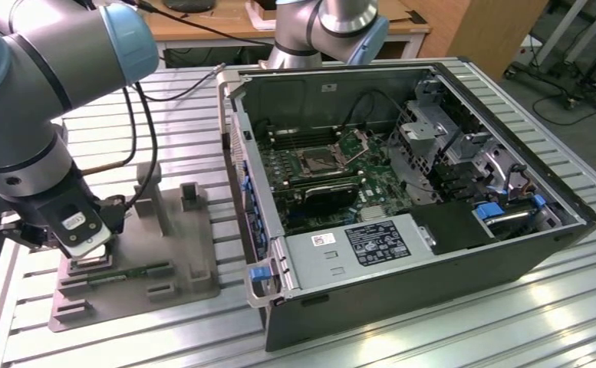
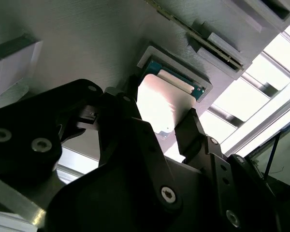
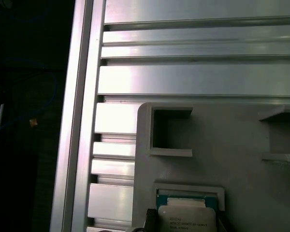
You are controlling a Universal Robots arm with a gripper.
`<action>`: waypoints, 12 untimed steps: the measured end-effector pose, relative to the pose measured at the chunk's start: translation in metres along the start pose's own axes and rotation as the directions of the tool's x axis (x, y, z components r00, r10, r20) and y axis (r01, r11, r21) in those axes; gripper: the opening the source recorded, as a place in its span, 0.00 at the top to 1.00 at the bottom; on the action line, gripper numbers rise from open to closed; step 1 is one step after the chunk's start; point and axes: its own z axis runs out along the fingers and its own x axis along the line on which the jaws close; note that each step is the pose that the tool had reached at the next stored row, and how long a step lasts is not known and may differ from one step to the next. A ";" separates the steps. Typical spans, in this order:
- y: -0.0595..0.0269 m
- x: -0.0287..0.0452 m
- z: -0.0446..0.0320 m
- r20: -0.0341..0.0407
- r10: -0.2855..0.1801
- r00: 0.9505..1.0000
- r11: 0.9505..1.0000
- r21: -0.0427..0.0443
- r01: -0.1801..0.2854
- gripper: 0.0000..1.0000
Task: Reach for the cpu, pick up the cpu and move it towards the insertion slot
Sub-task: 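Pick up the cpu and move it towards the insertion slot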
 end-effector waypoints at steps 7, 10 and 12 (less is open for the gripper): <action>0.0001 0.0000 -0.0010 0.000 0.000 1.000 1.000 0.000 0.000 0.45; 0.0001 0.0001 -0.0019 -0.001 0.000 1.000 1.000 0.000 0.000 0.45; 0.0002 0.0000 -0.0028 0.000 0.000 1.000 1.000 0.000 0.000 0.45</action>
